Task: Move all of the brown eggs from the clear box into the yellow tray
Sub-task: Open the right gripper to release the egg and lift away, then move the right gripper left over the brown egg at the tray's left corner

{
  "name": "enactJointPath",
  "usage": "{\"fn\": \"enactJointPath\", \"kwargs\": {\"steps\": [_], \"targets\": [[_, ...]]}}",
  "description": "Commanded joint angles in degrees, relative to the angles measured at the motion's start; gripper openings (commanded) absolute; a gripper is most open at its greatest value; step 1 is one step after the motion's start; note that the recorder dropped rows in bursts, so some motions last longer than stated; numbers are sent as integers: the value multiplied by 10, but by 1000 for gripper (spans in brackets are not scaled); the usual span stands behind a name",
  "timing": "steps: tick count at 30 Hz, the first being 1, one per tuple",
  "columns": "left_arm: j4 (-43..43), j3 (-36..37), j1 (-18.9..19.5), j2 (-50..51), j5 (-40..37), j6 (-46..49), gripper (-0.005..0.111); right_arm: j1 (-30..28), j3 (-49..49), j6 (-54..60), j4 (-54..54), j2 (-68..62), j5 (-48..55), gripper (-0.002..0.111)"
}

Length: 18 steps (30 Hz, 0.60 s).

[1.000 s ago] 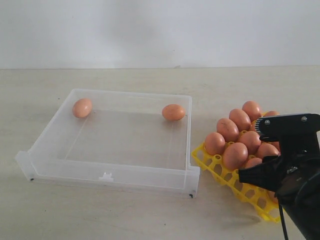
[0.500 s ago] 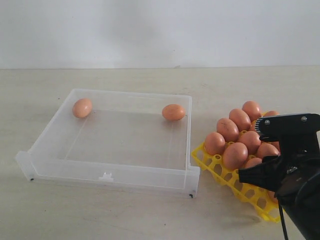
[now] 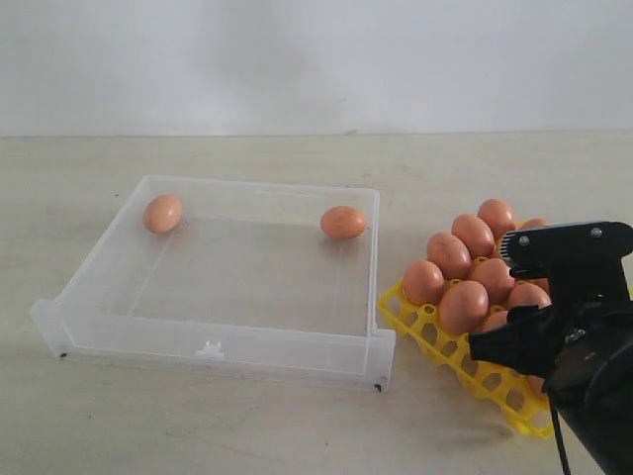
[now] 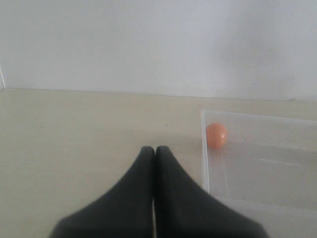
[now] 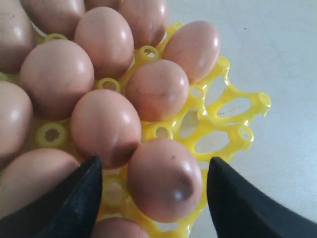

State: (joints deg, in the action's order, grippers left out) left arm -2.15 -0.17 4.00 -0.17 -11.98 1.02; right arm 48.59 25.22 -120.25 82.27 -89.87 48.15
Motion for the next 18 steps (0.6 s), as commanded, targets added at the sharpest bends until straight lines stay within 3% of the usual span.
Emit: {"fn": "enactJointPath", "kwargs": {"steps": [1,10,15,18], "targets": [[1,2,0,2,3,1,-4,-1,-1,0,5,1,9,61],[1,2,0,2,3,1,-4,-1,1,20,5,44,54,61],[1,2,0,2,3,1,-4,-1,30,101,-10,82,6,61],[1,2,0,2,3,1,-4,1,96,203,-34,86,-49,61]]}}
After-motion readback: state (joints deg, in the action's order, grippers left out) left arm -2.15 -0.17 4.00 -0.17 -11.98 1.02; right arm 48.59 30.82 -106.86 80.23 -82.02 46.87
